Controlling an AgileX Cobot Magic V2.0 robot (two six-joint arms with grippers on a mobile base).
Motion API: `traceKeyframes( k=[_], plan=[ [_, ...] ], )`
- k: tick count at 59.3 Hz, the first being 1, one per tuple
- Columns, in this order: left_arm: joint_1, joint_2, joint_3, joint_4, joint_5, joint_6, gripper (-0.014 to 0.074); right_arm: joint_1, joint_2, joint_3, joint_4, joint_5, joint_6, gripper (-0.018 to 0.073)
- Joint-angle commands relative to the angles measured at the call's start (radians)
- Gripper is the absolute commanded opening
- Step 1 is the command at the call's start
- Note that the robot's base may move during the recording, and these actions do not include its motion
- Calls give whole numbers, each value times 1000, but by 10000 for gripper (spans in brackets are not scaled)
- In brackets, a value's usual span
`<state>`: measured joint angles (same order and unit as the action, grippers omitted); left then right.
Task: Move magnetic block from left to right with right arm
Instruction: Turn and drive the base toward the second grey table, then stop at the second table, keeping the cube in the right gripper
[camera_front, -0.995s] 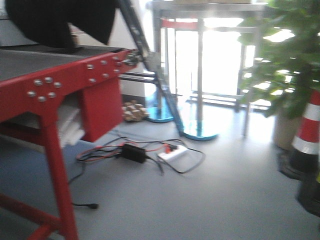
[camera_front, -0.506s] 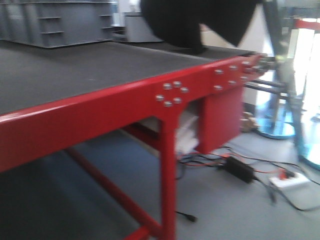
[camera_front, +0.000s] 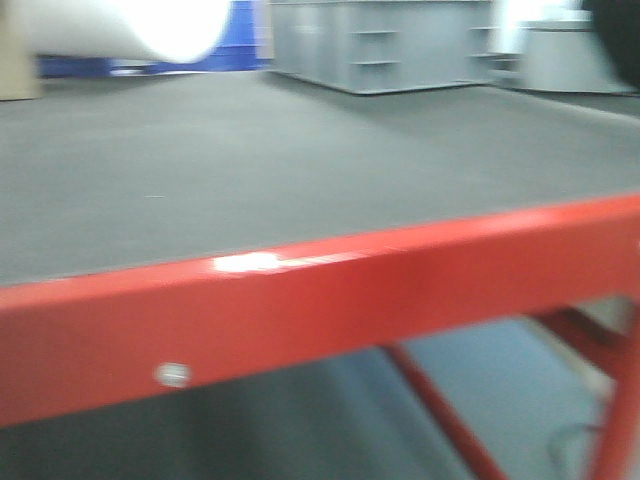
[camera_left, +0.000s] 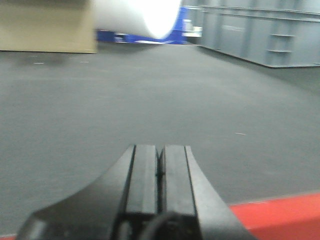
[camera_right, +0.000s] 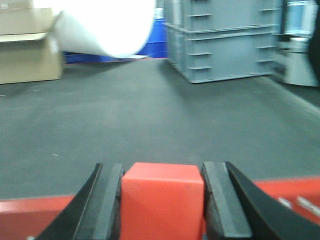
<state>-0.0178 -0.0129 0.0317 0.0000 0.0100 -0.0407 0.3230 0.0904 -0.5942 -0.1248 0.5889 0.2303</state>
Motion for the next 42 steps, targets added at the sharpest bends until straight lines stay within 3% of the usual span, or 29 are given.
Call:
traceKeyframes(
  k=[1, 42],
  plan=[
    [-3, -13, 9, 0, -93, -7, -116, -6, 19, -29, -13, -88, -7, 158],
    [-3, -13, 9, 0, -93, -7, -116, -6, 19, -29, -13, -88, -7, 158]
  ],
)
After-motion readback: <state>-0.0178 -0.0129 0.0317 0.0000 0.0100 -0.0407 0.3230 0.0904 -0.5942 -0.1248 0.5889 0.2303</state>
